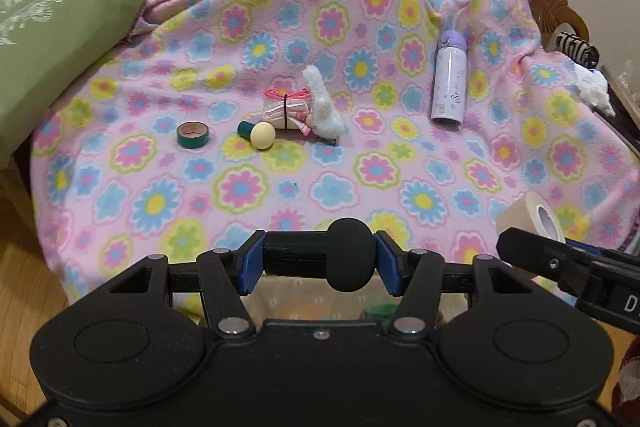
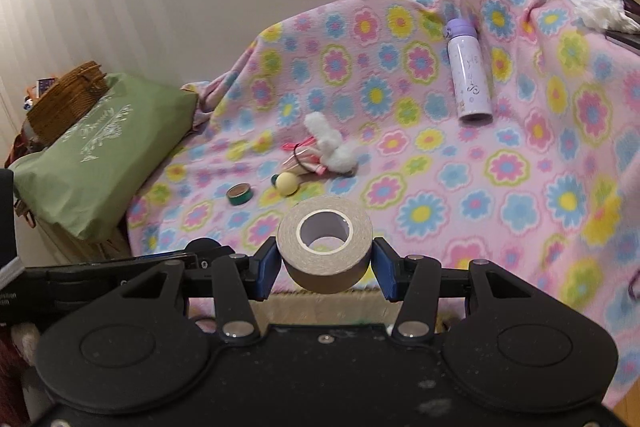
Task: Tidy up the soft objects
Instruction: 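Carry the sponge and tape roll over the basket with both grippers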
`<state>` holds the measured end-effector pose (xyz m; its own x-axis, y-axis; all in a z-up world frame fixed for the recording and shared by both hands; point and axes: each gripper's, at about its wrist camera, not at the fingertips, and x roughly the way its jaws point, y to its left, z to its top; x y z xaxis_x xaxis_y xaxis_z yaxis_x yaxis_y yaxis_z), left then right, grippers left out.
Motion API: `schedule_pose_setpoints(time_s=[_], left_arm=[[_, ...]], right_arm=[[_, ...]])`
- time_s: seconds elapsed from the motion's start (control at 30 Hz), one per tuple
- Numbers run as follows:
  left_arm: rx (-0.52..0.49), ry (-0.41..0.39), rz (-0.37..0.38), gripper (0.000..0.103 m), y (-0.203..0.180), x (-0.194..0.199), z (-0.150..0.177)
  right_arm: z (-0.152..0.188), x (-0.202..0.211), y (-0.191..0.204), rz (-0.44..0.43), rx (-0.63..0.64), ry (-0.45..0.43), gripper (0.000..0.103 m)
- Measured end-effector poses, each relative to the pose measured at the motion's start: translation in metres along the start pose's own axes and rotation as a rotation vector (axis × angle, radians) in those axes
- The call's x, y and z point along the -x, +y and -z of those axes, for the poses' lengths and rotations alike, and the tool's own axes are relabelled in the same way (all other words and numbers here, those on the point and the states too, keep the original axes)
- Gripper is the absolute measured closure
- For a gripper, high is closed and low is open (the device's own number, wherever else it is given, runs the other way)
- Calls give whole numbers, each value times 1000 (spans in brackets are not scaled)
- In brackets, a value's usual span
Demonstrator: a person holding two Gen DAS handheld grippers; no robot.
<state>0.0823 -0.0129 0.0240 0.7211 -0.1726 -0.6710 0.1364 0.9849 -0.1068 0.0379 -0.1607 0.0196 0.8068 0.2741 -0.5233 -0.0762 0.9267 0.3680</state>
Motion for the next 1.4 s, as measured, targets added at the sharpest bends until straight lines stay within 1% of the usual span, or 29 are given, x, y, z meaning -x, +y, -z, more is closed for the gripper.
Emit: schedule_pose_setpoints(time_s=[0.1, 0.2, 0.33, 0.47, 0.57, 0.77, 0.9, 1.4], left_arm=[[0, -11, -5, 49, -1, 12, 13], [16, 0, -3, 49, 0, 18, 27], [35, 30, -15, 49, 2, 18, 40], [52, 57, -28, 49, 6, 16, 50], [50, 54, -39, 49, 6, 21, 55], [8, 55, -52, 49, -3, 22, 61], [-19, 61, -66, 49, -7, 20, 63], [-5, 97, -72, 49, -3, 13, 67]], right_arm=[[12, 12, 5, -7, -4, 4, 54], [23, 18, 11, 21, -1, 27, 54], [34, 16, 12, 72, 5, 61, 54], [44, 16, 5, 91, -25, 101, 54], [47, 19, 2, 115, -30, 116, 54], [55, 19, 1, 112, -33, 159, 54], [56, 17, 0, 114, -36, 169, 54], [56, 12, -2, 127, -45, 198, 54]])
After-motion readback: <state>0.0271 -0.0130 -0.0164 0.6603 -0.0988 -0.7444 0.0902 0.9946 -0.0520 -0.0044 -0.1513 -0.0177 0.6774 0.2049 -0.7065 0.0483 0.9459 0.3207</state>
